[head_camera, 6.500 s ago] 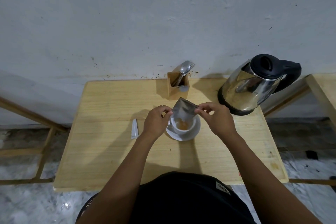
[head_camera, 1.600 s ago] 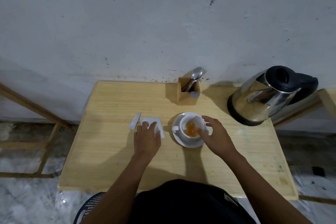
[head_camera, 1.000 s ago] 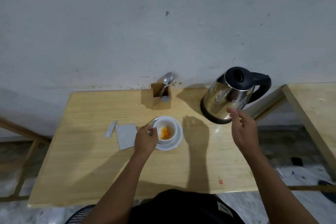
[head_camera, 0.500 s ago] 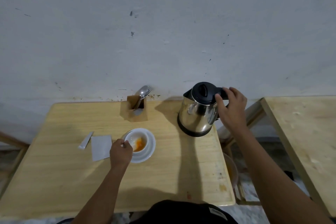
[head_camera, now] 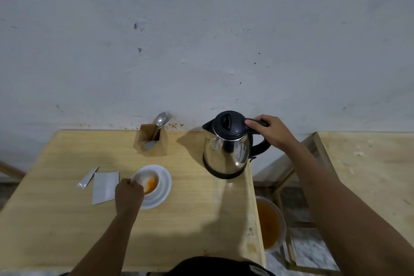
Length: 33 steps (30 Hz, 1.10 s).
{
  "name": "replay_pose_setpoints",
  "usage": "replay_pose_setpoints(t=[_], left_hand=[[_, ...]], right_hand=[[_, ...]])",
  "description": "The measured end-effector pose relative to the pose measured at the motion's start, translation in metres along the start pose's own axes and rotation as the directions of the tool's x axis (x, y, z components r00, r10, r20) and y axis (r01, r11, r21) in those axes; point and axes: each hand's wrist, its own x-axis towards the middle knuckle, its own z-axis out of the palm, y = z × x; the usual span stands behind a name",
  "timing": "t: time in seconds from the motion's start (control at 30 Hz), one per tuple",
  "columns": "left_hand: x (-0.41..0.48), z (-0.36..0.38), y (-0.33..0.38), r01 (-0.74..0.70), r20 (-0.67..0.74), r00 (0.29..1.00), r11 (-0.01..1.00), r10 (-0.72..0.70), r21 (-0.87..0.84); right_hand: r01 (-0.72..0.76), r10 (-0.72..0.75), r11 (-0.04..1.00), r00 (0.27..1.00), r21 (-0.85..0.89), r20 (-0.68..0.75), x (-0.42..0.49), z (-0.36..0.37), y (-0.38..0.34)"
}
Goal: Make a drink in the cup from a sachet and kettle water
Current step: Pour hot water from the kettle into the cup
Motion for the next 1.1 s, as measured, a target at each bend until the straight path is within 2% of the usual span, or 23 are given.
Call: replay_pose_setpoints(t=[0.23, 0.47, 0.7, 0.93, 1.03, 1.1], left_hand=[[0.000, -0.001, 0.004, -0.003, -0.001, 1.000, 1.000, 0.003, 0.026], [0.002, -0.002, 0.001, 0.000, 0.019, 1.000, 0.999, 0.000, 0.034], [0.007, -0.007, -0.001, 0.025, 0.093, 0.995, 1.000, -0.027, 0.016], [0.004, -0.018, -0.002, 0.041, 0.157, 0.987, 0.999, -0.037, -0.021], [0.003, -0.022, -0.002, -0.068, 0.197, 0.979, 0.997, 0.061, 0.027], [0.000, -0.027, 0.000, -0.051, 0.210, 0.976, 0.998, 0.055, -0.022]], right_hand=[[-0.058, 0.058, 0.998, 0.998, 0.038, 0.016, 0.018, -0.003, 0.016], [0.041, -0.024, 0.991, 0.991, 0.124, -0.130, 0.022, 0.010, 0.028], [0.069, -0.029, 0.988, 0.960, 0.135, -0.277, 0.013, 0.019, 0.025], [0.171, -0.127, 0.980, 0.927, 0.098, -0.352, 0.002, 0.020, 0.004], [0.234, -0.199, 0.970, 0.915, 0.059, -0.351, -0.002, 0.017, -0.013], [0.272, -0.250, 0.962, 0.910, 0.021, -0.331, -0.004, 0.016, -0.029]])
